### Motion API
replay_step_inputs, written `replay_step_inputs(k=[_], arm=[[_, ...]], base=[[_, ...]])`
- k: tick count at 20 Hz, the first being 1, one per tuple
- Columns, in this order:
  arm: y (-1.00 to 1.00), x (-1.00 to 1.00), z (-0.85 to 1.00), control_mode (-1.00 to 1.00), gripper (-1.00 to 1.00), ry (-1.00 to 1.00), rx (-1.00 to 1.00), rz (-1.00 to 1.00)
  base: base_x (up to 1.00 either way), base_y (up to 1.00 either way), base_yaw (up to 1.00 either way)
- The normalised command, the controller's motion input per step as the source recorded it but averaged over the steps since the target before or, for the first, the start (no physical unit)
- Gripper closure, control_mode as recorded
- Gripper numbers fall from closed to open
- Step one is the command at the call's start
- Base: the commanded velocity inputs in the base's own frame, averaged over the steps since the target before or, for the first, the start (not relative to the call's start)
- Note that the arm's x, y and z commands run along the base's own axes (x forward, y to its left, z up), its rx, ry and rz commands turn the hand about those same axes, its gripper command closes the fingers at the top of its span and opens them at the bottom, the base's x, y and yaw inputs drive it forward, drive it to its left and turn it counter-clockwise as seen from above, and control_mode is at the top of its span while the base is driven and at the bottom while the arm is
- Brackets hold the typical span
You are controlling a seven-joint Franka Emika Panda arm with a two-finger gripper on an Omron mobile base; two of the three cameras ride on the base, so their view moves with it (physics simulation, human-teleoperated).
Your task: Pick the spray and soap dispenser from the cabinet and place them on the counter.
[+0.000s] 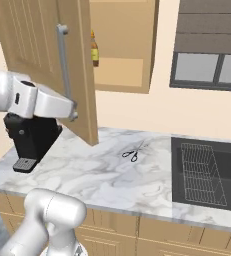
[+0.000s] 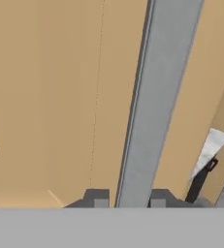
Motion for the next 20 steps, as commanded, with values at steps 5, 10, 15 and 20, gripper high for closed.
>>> replay_step_inputs(k=[5, 10, 15, 20], arm=[[0.74, -0.21, 0.0, -1.0, 1.0, 0.0, -0.12, -0.06], [0.66, -0.2, 0.0, -1.0, 1.0, 0.0, -0.07, -0.08], [0.57, -0.2, 0.01, -1.0, 1.0, -0.02, 0.0, -0.13], [0.57, -0.26, 0.01, -1.0, 1.0, 0.0, 0.0, -0.14]], base=[[0.0, 0.0, 0.0], [0.0, 0.0, 0.0], [0.0, 0.0, 0.0], [0.0, 0.0, 0.0]])
